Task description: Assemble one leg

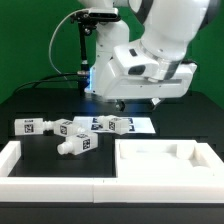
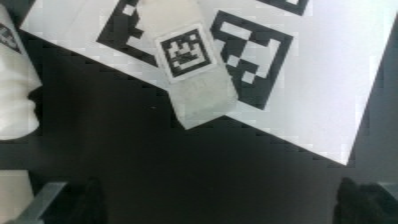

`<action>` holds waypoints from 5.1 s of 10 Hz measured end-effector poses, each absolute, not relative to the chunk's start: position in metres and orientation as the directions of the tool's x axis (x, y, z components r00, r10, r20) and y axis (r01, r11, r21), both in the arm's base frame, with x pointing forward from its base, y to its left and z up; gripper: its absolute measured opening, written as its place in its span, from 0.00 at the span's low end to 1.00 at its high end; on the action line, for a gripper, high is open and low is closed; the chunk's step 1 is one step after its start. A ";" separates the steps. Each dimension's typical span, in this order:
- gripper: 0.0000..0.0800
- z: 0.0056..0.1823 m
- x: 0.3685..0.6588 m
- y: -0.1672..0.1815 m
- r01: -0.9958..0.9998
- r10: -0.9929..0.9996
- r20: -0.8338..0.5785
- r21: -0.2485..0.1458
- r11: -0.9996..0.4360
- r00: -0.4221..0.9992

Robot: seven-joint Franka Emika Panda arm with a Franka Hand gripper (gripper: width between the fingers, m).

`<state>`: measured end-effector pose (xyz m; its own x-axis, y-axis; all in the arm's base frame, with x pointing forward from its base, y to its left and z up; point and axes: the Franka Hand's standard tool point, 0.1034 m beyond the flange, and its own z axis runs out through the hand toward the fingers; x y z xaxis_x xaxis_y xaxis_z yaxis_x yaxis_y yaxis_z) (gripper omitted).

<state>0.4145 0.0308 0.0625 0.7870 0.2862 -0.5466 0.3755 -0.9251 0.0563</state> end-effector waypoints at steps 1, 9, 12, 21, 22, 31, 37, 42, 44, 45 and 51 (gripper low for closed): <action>0.81 0.062 0.410 0.028 0.374 0.266 -0.611 0.053 -0.926 0.746; 0.81 0.036 0.389 0.002 0.371 0.197 -0.798 0.036 -0.928 0.570; 0.81 0.034 0.386 0.002 0.372 0.195 -0.805 0.034 -0.928 0.560; 0.53 0.022 0.378 0.000 0.374 0.199 -0.808 0.029 -0.927 0.555; 0.53 0.022 0.378 0.000 0.374 0.199 -0.808 0.029 -0.927 0.555; 0.00 0.047 0.403 0.008 0.312 0.150 -0.747 0.080 -0.947 0.648; 0.60 0.053 0.396 0.006 0.258 -0.001 -0.834 0.172 -0.951 0.551; 0.81 0.045 0.398 -0.007 0.230 -0.003 -0.850 0.146 -0.962 0.526; 0.81 0.024 0.386 -0.010 0.191 -0.061 -0.868 0.177 -0.965 0.494; 0.81 0.016 0.382 -0.009 0.192 -0.064 -0.867 0.181 -0.964 0.494; 0.52 0.006 0.364 -0.007 0.210 -0.061 -0.870 0.185 -0.960 0.488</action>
Offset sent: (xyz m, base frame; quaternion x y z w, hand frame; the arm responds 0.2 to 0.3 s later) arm -0.0115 0.0020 -0.0187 -0.0079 -0.0895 0.0836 0.9924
